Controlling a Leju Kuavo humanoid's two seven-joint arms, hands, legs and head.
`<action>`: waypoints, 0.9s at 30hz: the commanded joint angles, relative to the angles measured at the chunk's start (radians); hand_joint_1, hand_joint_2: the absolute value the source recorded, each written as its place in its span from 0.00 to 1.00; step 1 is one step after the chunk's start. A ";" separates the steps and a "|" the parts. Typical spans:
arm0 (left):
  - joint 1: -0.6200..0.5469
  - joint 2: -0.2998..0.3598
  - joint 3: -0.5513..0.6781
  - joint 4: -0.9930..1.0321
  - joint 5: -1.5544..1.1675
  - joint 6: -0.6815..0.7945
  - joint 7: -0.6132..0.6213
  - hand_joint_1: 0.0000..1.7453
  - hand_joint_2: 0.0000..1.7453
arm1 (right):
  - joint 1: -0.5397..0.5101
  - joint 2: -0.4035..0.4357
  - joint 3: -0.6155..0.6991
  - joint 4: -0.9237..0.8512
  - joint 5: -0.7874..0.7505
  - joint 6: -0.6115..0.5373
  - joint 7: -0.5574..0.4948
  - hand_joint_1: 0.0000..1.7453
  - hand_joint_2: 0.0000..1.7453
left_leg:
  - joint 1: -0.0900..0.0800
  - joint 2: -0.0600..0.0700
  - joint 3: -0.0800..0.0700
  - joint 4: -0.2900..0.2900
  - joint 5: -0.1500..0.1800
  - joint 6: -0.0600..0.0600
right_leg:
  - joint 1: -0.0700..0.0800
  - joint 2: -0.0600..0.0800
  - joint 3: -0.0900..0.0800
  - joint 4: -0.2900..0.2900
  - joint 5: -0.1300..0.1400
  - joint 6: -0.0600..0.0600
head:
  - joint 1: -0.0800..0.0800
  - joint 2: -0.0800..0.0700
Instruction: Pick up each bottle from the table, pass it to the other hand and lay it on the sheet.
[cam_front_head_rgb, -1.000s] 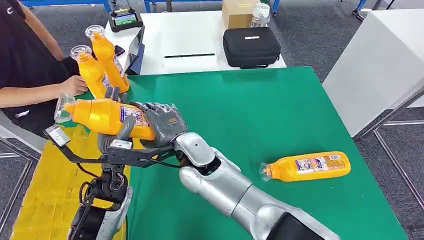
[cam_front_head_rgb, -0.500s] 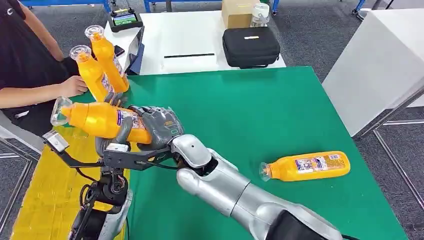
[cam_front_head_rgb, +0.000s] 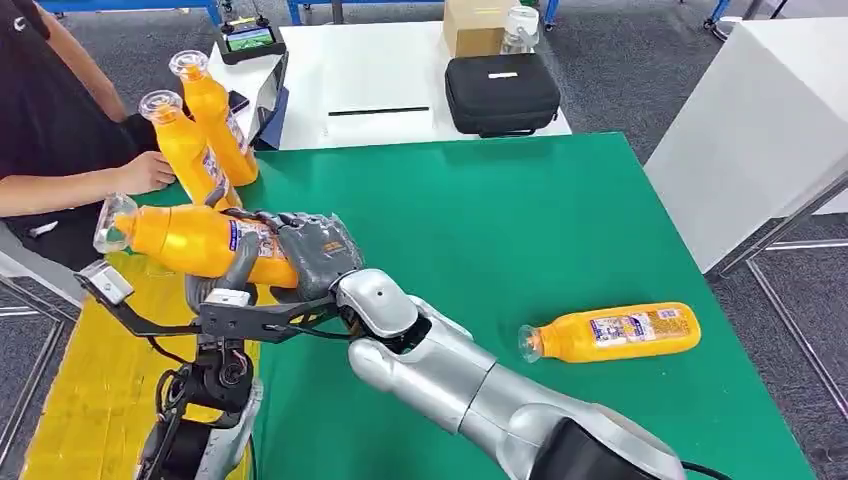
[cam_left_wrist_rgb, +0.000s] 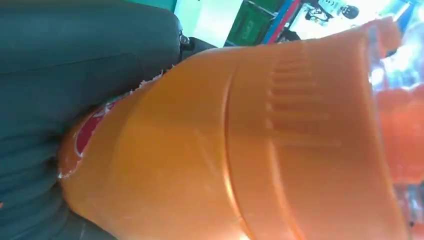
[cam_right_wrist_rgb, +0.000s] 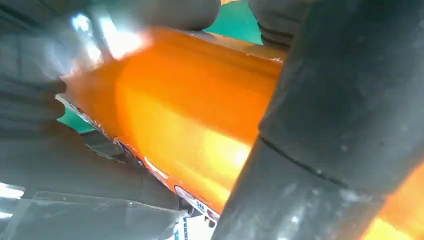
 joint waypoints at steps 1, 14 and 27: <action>-0.108 -0.005 -0.031 0.006 -0.011 0.001 0.007 1.00 1.00 | 0.046 -0.002 0.137 0.061 0.013 0.014 -0.015 1.00 1.00 | 0.000 -0.005 0.005 -0.002 0.000 0.000 | 0.001 -0.007 0.007 -0.001 -0.002 -0.001 | 0.000 0.000; -0.016 0.054 0.048 -0.096 -0.096 0.047 -0.033 1.00 1.00 | 0.026 -0.083 -0.155 0.115 0.139 -0.041 -0.024 0.00 0.00 | 0.000 -0.003 0.005 -0.001 0.000 0.001 | 0.000 -0.006 0.006 -0.001 -0.002 -0.001 | 0.000 0.000; 0.116 0.222 0.262 0.159 -1.186 0.595 0.005 1.00 1.00 | 0.600 -0.561 -0.908 -0.904 -0.219 0.056 -0.428 0.00 0.00 | -0.003 -0.020 0.010 -0.004 -0.001 0.002 | -0.002 -0.021 0.016 -0.004 -0.006 0.000 | 0.000 0.000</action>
